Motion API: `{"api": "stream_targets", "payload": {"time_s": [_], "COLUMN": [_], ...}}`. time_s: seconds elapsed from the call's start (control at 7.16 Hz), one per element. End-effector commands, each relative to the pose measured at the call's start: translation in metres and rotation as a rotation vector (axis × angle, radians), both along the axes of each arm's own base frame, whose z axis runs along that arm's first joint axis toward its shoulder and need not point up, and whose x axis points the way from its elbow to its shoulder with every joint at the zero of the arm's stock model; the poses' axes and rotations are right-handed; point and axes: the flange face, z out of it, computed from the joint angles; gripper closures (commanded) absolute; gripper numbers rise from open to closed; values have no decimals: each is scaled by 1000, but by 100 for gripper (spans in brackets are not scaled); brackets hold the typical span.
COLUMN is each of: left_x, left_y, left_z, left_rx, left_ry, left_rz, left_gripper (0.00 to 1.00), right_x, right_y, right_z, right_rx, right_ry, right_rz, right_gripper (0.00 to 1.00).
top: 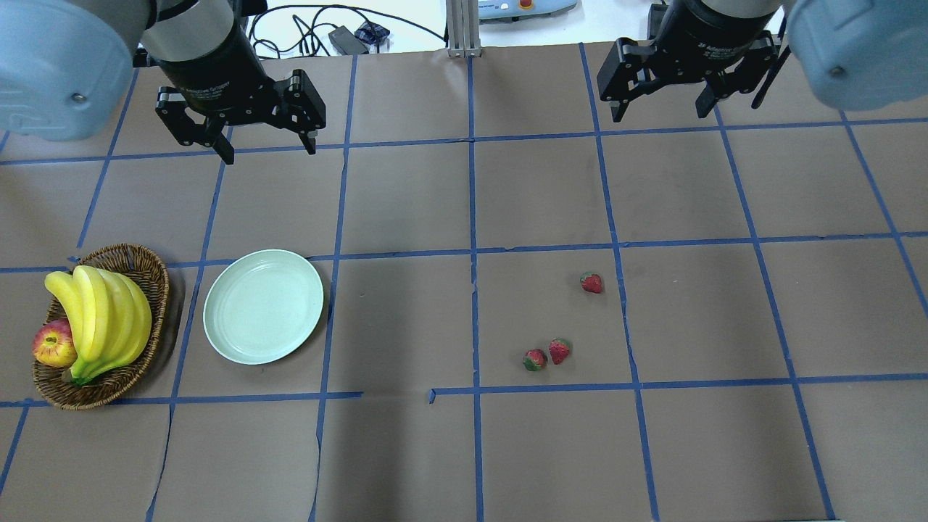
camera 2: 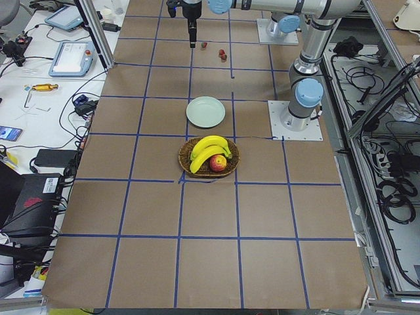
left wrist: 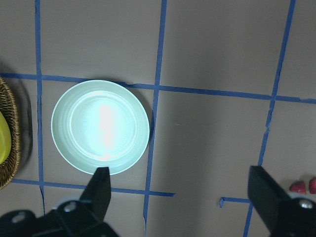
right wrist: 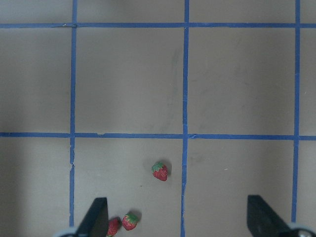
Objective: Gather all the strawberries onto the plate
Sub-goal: 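Reach the right gripper to the farthest strawberry and grasp it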
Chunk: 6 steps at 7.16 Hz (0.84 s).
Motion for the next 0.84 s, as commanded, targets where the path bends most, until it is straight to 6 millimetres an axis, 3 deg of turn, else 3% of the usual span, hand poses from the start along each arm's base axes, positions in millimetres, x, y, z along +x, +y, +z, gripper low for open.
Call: {"api": "stream_targets", "payload": {"time_s": [0.0, 0.7], "left_x": [0, -1], "left_y": [0, 1], "left_z": [0, 0], "left_rx": [0, -1], "left_ry": [-2, -2], "left_rz": [-2, -5], "left_gripper": [0, 0], "right_x": [0, 0], "right_y": [0, 0], "right_z": [2, -11], "right_rx": [-3, 27], "right_ry": [2, 2], "right_rz": [11, 1], "right_gripper": [0, 0]}}
